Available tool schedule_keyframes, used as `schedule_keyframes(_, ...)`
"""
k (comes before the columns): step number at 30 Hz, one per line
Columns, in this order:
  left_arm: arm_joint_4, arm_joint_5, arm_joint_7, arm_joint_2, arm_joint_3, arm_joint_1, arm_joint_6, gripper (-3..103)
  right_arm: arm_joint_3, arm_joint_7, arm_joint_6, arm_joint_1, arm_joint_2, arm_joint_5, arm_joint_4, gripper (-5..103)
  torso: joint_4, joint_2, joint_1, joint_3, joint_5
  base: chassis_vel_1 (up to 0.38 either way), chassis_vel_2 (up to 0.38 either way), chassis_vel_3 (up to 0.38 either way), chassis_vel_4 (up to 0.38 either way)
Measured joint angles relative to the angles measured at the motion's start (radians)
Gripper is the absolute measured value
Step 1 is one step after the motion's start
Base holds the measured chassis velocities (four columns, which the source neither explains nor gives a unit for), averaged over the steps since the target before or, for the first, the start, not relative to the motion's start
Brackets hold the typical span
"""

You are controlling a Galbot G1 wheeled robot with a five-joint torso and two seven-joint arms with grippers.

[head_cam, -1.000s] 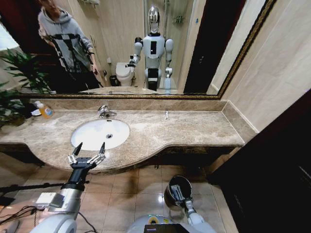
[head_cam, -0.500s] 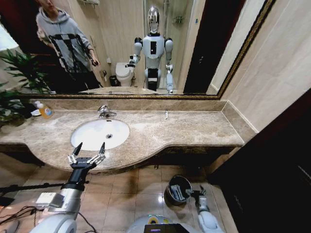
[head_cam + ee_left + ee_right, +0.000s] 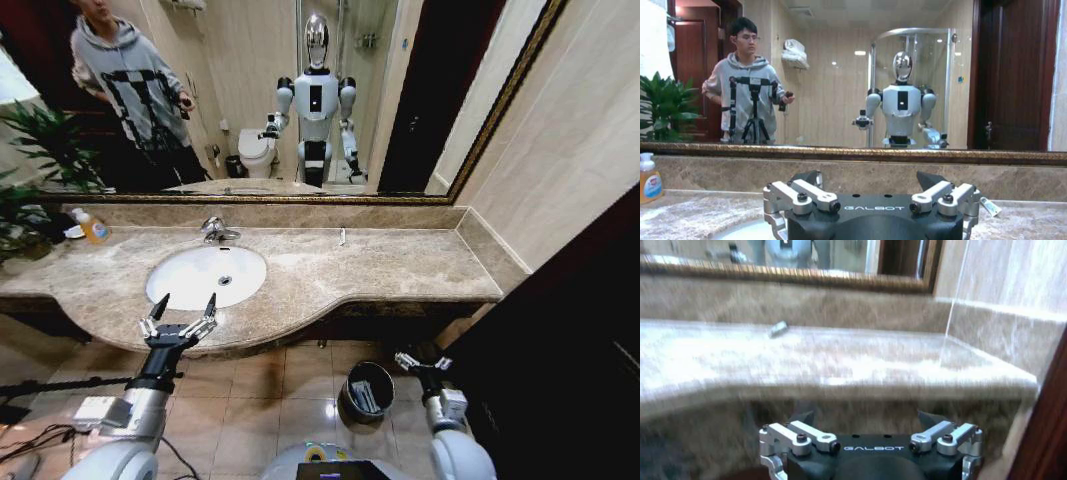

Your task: Pick up the trash from the sink and place it in the trash bin.

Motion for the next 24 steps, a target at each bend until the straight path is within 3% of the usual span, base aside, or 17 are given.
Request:
schedule_keyframes(11, 0.0, 0.0, 0.0, 0.0, 0.0, 0.0, 0.0, 100, -0.07, -0.002, -0.119, 0.151, -0.047, 0.034, 0.043, 100, 0.0001, 0.0, 0.0, 0.0, 0.0001, 0.0, 0.0, 0.0, 0.0)
schedule_keyframes(17, 0.0, 0.0, 0.0, 0.0, 0.0, 0.0, 0.0, 100, -0.156, 0.01, -0.174, 0.357, -0.121, 0.081, -0.041, 100, 0.0001, 0.0, 0.0, 0.0, 0.0001, 0.0, 0.0, 0.0, 0.0)
schedule_keyframes(22, 0.0, 0.0, 0.0, 0.0, 0.0, 0.0, 0.0, 100, -0.222, 0.017, -0.195, 0.488, -0.136, 0.086, -0.126, 100, 0.0, 0.0, 0.0, 0.0, 0.0, 0.0, 0.0, 0.0, 0.0)
schedule_keyframes(24, 0.0, 0.0, 0.0, 0.0, 0.0, 0.0, 0.0, 100, -0.282, 0.018, -0.199, 0.614, -0.137, 0.078, -0.226, 100, 0.0001, 0.0, 0.0, 0.0, -0.0001, 0.0, 0.0, 0.0, 0.0)
